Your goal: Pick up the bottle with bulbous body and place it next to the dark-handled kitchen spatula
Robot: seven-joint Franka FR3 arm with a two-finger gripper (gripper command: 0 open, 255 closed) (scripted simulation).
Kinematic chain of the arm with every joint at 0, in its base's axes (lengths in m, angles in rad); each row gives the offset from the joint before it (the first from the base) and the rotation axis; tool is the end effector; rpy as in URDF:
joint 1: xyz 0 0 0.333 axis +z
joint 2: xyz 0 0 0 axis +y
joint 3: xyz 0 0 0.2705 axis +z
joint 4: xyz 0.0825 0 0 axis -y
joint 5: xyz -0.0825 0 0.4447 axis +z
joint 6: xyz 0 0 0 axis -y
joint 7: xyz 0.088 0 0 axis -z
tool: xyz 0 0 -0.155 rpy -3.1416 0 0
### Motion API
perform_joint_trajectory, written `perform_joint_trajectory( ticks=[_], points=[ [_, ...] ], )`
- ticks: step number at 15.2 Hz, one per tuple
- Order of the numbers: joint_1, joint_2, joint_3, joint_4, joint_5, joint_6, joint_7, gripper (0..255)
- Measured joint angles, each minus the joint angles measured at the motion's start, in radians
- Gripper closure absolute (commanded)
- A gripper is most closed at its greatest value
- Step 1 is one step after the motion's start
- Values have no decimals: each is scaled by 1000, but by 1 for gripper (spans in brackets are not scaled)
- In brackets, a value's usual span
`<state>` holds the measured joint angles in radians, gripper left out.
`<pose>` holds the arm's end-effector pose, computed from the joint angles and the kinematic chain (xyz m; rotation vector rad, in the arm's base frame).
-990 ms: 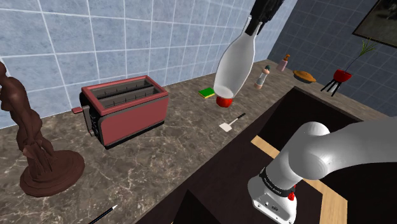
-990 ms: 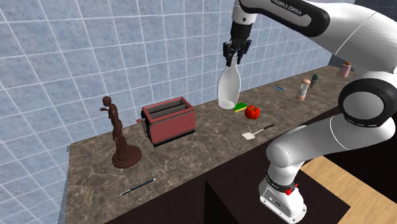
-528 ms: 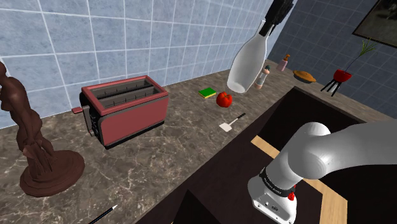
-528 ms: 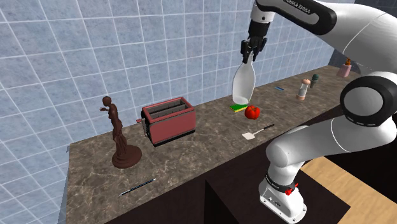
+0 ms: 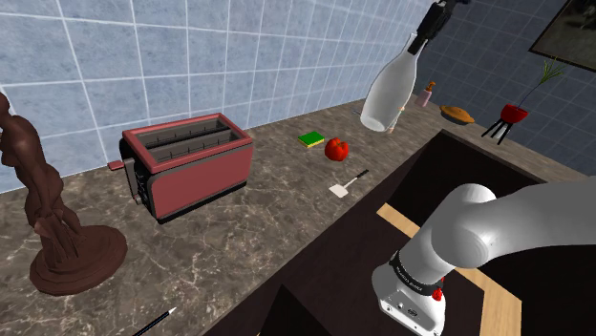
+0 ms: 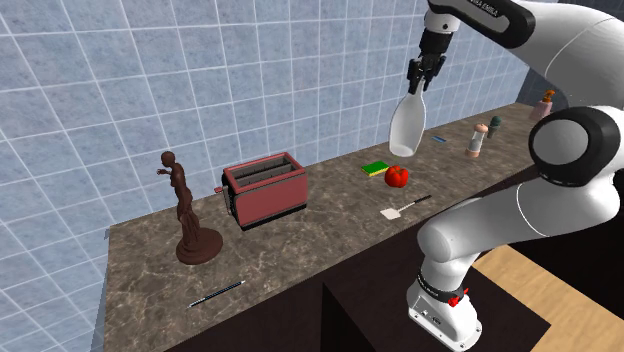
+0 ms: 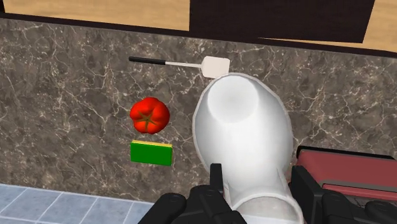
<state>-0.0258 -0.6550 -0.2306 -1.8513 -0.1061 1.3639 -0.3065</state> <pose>0.3783 -0.1503 0.6888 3.1281 0.0877 0.2454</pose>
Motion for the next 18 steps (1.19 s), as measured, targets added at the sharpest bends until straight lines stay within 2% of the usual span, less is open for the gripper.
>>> perform_joint_trajectory(
  ticks=[7, 12, 15, 18],
  points=[
    [-9, 80, -166, 94, -48, 4, -180, 255],
    [-3, 177, -304, 199, -53, 8, -321, 255],
    [6, 253, -396, 274, -34, 11, -408, 255],
    [19, 370, -527, 395, 18, -4, -526, 255]
  ],
)
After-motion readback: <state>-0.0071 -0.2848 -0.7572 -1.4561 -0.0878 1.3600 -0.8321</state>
